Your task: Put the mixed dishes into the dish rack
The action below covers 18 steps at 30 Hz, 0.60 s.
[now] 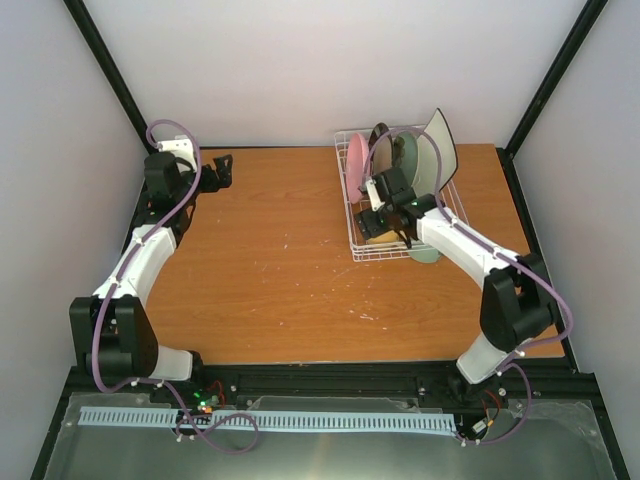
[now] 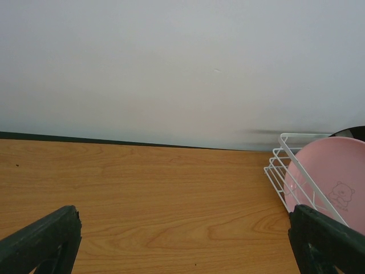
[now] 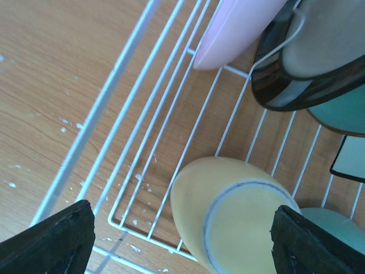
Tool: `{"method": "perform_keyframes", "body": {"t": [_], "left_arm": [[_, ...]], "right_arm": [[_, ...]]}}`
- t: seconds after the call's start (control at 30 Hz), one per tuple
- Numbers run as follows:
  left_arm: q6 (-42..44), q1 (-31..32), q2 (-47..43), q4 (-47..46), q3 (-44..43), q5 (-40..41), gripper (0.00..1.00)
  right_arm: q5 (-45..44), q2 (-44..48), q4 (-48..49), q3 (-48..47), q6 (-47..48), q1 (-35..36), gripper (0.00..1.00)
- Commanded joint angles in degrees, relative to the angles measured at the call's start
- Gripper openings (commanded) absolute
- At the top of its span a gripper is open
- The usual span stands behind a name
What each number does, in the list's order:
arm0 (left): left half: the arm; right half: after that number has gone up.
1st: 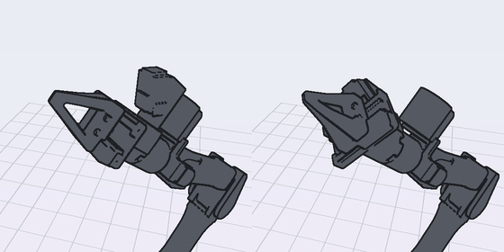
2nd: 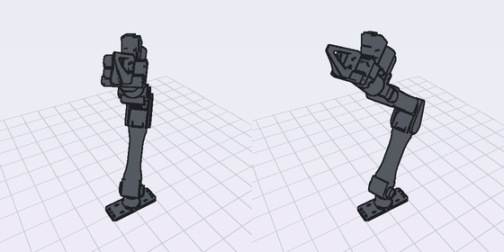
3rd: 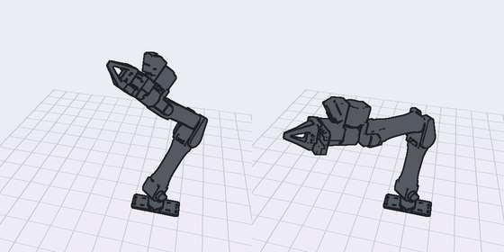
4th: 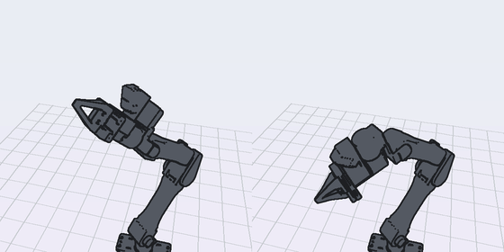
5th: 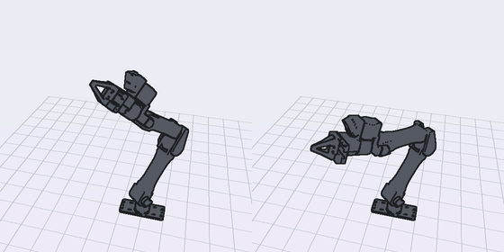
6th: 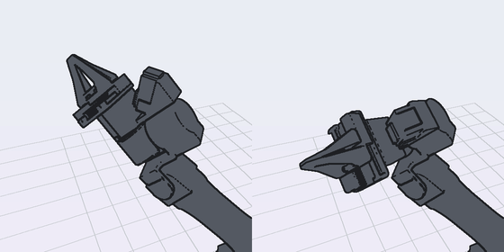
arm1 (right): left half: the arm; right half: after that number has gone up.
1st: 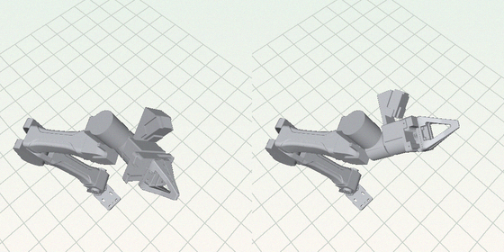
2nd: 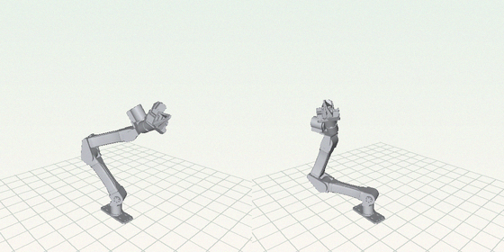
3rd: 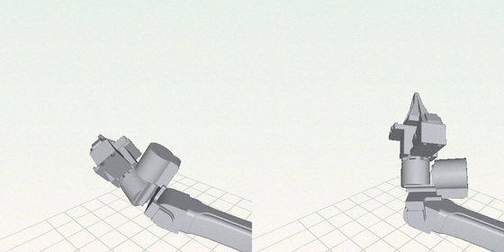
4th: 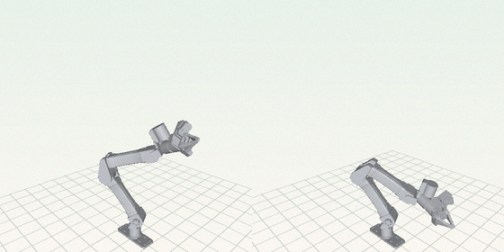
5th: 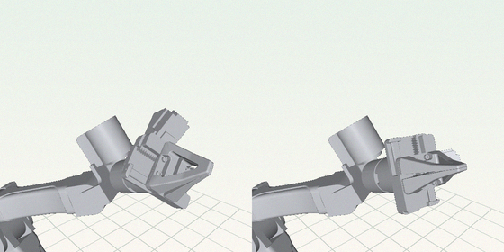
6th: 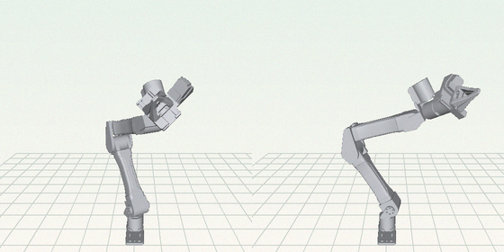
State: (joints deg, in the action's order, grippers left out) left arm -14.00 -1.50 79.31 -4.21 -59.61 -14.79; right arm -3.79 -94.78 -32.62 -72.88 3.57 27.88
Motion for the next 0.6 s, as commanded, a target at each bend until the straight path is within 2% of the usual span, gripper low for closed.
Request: {"method": "perform_keyframes", "body": {"t": [0.0,0.1,0.23,0.57], "left_arm": [[1.2,-0.3,-0.9,-0.7,-2.3,0.2,1.0],[1.4,-0.3,-1.0,-0.7,-2.9,0.6,1.0],[1.4,-0.4,-0.6,-1.1,-4.3,1.3,1.0],[0.8,-0.4,3.9,-1.6,-10.2,0.4,1.0]], "right_arm": [[1.6,6.4,5.5,1.3,-4.0,-0.1,0.84],[0.6,10.1,7.7,0.7,-7.2,-0.1,0.84],[-7.9,13.1,7.4,-3.5,-12.1,-0.2,0.87],[-19.7,19.6,8.5,-6.4,-10.2,-2.1,0.89]]}}
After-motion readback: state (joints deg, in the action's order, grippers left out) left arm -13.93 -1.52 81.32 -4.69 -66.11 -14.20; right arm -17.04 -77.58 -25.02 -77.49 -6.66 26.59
